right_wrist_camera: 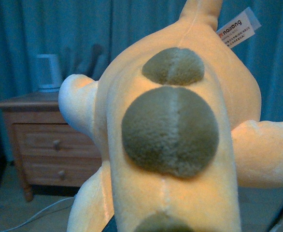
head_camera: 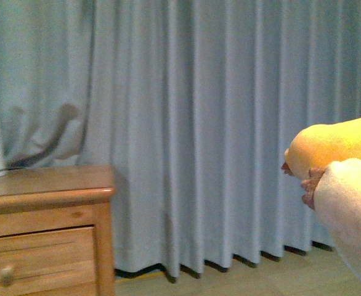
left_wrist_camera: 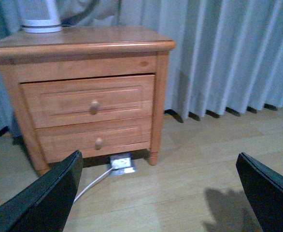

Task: Put away toys

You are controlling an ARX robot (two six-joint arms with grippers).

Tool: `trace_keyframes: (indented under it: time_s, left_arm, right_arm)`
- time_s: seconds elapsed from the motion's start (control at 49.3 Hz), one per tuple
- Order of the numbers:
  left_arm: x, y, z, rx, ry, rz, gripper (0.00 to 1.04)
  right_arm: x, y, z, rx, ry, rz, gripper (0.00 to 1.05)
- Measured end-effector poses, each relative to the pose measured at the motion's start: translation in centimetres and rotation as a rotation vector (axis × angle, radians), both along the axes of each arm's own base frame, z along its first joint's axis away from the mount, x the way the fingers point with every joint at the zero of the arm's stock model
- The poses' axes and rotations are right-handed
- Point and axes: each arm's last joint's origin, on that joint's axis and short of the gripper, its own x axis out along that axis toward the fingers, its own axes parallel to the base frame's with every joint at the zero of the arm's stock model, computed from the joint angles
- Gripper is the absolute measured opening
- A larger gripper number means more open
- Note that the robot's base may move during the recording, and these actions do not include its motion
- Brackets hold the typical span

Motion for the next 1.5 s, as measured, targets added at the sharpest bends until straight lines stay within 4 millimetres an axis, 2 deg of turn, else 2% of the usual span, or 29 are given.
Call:
trace_keyframes:
  time_s: [1.502]
  left_arm:
    - [0.01,0.0,-0.01,0.0,0.001,0.0,0.98]
  right_arm:
    - [-0.03,0.0,0.02,-0.001,-0.003,0.004,0.07]
